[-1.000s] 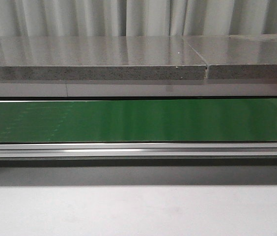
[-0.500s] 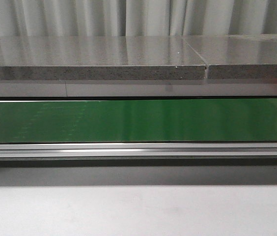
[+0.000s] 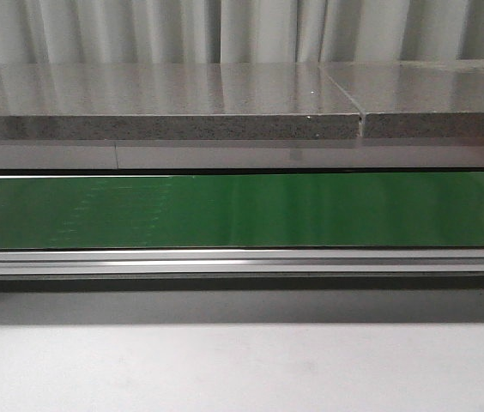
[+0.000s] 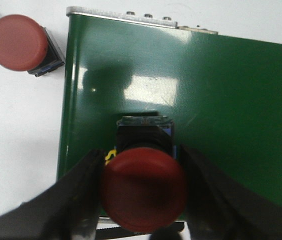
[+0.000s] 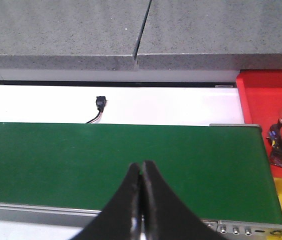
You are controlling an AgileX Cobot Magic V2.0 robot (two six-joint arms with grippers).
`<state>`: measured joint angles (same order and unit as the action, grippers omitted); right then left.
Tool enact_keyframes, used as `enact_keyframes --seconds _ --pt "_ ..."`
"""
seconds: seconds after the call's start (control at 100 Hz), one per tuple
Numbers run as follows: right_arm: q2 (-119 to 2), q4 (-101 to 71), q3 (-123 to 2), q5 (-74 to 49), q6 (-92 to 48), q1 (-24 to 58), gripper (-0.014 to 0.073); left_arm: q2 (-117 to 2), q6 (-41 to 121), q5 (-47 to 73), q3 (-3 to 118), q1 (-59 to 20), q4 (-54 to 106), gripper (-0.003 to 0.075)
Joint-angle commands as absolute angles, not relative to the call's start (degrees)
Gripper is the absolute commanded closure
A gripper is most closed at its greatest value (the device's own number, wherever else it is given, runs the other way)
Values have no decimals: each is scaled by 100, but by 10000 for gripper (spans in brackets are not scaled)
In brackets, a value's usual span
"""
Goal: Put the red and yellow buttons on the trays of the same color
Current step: 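Grasp the red button and set it on the belt with left gripper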
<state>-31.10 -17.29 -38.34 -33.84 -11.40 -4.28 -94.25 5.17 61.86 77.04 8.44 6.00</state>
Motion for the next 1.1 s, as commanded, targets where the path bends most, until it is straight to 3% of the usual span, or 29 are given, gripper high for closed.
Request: enact_keyframes --seconds 0.0,0.06,0.13,0.74,1.09 --pt "-3115 -1828 -3979 -3003 -1188 -421 660 -9201 527 6033 7907 808 740 286" --pt "-3115 -1828 -3979 -3003 -1188 -421 660 -9201 527 6004 7907 808 808 179" --pt "-3115 -1828 -3979 -3003 -1188 -421 660 -9174 527 5913 7907 808 945 131" --pt "-3115 -1828 -3979 -3003 -1188 -421 660 -7572 354 5668 7714 879 1387 134" --pt "-3115 -1828 -3979 -3003 -1188 -421 660 -6891 -382 6037 6592 1957 1264 134"
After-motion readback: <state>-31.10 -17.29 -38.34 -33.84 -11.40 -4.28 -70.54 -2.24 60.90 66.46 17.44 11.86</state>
